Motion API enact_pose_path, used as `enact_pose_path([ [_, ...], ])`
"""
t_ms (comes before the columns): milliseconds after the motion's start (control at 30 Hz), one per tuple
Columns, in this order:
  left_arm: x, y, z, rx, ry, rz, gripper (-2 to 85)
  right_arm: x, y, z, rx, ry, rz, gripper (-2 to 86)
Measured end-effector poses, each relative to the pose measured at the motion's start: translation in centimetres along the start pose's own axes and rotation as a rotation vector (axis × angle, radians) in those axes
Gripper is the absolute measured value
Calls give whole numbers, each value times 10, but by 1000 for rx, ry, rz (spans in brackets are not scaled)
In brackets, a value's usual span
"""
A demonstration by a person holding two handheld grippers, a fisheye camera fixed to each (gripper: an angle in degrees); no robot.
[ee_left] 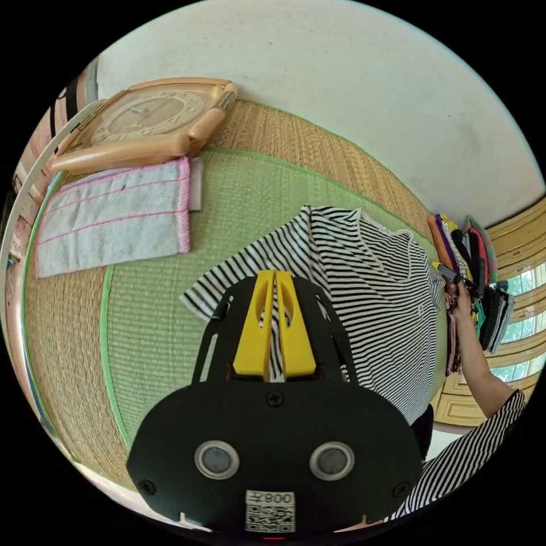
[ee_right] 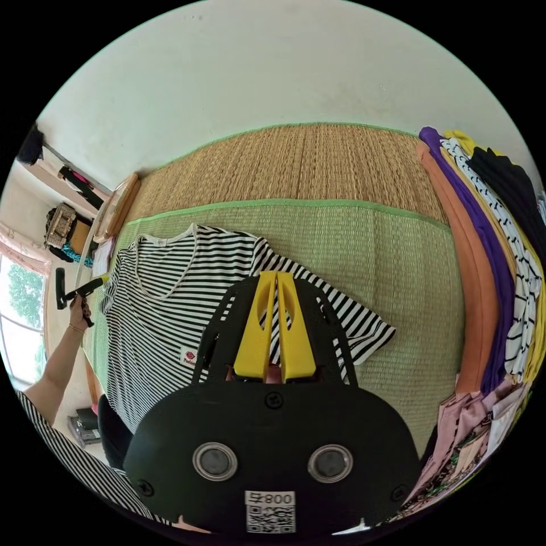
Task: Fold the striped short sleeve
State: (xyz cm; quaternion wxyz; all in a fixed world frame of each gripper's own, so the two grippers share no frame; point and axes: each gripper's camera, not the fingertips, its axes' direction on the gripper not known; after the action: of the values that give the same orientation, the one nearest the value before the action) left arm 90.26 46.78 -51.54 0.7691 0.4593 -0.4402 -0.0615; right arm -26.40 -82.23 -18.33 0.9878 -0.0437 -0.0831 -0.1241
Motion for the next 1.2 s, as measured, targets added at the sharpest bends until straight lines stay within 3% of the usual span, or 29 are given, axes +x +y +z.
enact_pose_path([
  [167,-23,6,-13,-11,-38,-133,2,-15,1,29,-80,49,-15,0],
  [333,-4,-8,-25,-8,-114,-137,1,0,7,31,-48,-46,46,0],
  [500,50,-30,-42,104,6,-16,2,-7,16,18,16,-49,27,1],
  [700,153,-85,-2,14,101,196,2,-63,7,24,31,-104,-113,1],
  [967,220,-152,36,-39,76,139,2,-96,-28,82,-69,-92,-101,0],
  [1200,266,-168,16,-18,91,154,4,-86,-12,76,-33,-125,-78,2],
])
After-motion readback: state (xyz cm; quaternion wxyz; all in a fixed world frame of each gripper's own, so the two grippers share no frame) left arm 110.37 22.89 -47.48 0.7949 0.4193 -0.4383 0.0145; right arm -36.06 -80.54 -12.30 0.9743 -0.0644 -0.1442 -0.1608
